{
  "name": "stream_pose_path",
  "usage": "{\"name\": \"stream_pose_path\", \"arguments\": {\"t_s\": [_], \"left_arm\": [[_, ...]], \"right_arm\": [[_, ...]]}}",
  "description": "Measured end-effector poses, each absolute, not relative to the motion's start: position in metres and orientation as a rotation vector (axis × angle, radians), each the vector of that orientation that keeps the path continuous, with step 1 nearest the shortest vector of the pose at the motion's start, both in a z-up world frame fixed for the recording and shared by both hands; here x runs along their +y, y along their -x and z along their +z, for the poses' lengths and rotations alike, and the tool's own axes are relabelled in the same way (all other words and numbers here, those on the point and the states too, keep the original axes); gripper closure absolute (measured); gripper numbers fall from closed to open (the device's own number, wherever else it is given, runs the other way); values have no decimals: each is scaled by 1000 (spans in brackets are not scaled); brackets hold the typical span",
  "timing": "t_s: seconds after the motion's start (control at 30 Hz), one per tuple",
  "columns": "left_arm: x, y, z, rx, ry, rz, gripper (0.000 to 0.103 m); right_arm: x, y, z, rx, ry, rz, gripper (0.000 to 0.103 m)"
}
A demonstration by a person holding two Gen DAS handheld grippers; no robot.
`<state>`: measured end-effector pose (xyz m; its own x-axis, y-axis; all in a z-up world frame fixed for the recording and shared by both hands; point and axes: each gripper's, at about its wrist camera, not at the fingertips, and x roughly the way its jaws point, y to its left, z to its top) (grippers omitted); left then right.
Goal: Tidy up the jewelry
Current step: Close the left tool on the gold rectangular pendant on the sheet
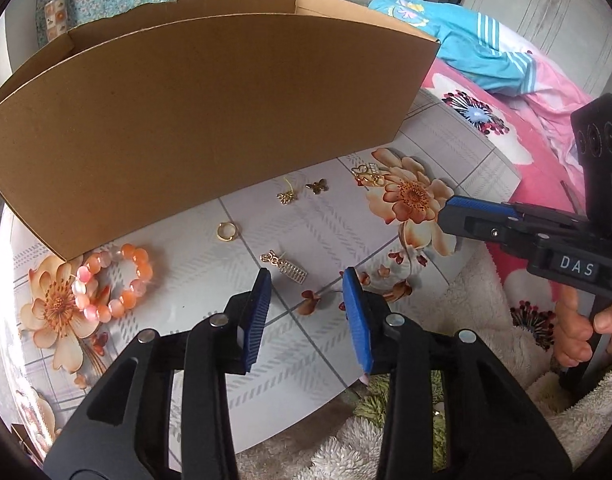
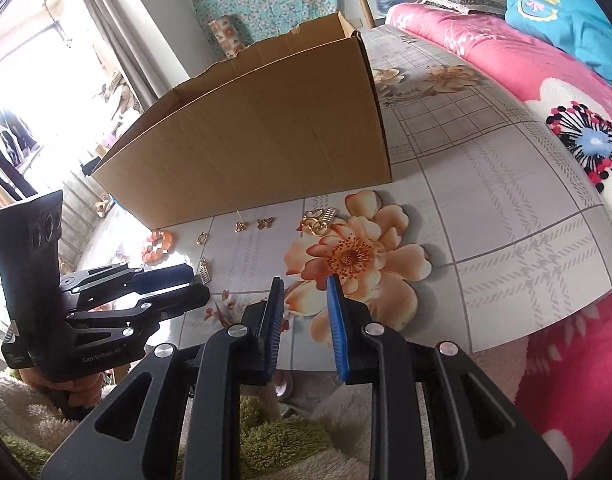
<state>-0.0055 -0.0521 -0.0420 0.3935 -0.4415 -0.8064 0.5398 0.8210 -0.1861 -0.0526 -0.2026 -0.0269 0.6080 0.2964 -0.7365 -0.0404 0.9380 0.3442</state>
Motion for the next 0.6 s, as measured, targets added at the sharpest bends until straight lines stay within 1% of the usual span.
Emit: {"name": "stream_pose_path", "arguments": {"t_s": [0.33, 0.37, 0.5, 0.6], "left_arm": [[-62, 0, -43, 940, -141, -644, 68], [-63, -1, -43, 935, -151, -641, 72], [-65, -2, -43, 930, -203, -616, 83], [-65, -3, -43, 926, -237, -593, 93]], "right_arm": [[-209, 40, -29, 888, -334, 199, 81], [-208, 40, -29, 888, -333, 199, 81], [-207, 41, -30, 887, -321, 193, 81], [-206, 40, -30, 888, -317, 189, 81]]}}
